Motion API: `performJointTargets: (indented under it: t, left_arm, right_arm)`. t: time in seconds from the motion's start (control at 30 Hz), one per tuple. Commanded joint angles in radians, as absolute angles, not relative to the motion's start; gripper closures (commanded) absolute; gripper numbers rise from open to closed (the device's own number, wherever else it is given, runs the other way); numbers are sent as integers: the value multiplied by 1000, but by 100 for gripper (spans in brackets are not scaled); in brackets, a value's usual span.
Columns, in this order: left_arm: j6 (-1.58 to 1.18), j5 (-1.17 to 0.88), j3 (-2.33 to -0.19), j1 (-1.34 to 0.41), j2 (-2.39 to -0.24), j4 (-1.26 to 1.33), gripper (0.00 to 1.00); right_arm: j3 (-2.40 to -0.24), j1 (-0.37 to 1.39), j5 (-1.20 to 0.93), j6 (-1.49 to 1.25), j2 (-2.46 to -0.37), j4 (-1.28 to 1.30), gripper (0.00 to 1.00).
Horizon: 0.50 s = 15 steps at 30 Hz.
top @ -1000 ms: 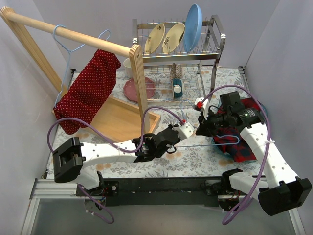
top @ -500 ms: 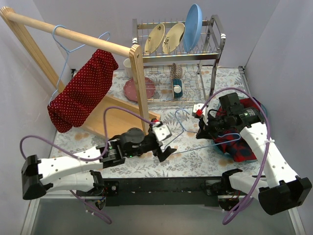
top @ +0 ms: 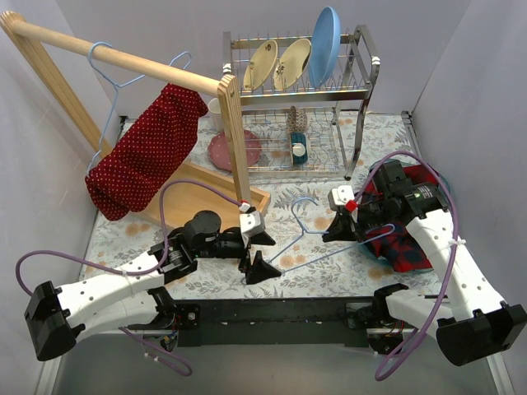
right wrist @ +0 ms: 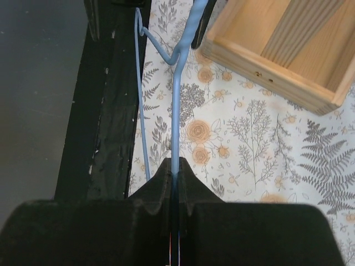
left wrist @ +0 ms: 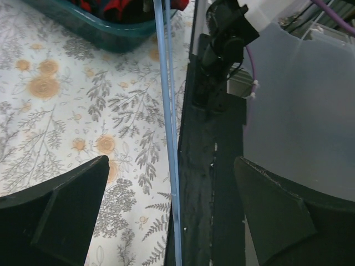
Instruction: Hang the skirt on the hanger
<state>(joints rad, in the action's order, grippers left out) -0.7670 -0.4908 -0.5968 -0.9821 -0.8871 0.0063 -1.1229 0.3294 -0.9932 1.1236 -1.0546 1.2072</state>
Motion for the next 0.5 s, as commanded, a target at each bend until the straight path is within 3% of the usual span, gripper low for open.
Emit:
performJointTargets:
  t: [0.0, 0.23, 0.33, 0.37, 0.47]
  left_arm:
    - [-815, -635, -606, -973, -905, 71, 5]
    - [-847, -693, -615, -968, -962, 75, 21]
    - [-864, -692, -626, -966, -992, 72, 32]
    - [-868, -687, -629, -965, -997, 72, 44]
    - [-890, -661, -646, -963, -1011, 71, 61]
  right_arm:
    - [-1140, 334, -1109, 1221, -1052, 1236, 99]
    - [-1108, 344, -1132, 1218, -1058, 1204, 99]
    - [-1088, 347, -1135, 1209, -1052, 1187, 99]
    - [-1083, 345, -1134, 1206, -1048, 1178, 99]
    - [-1065, 348, -1131, 1195, -1037, 1163, 99]
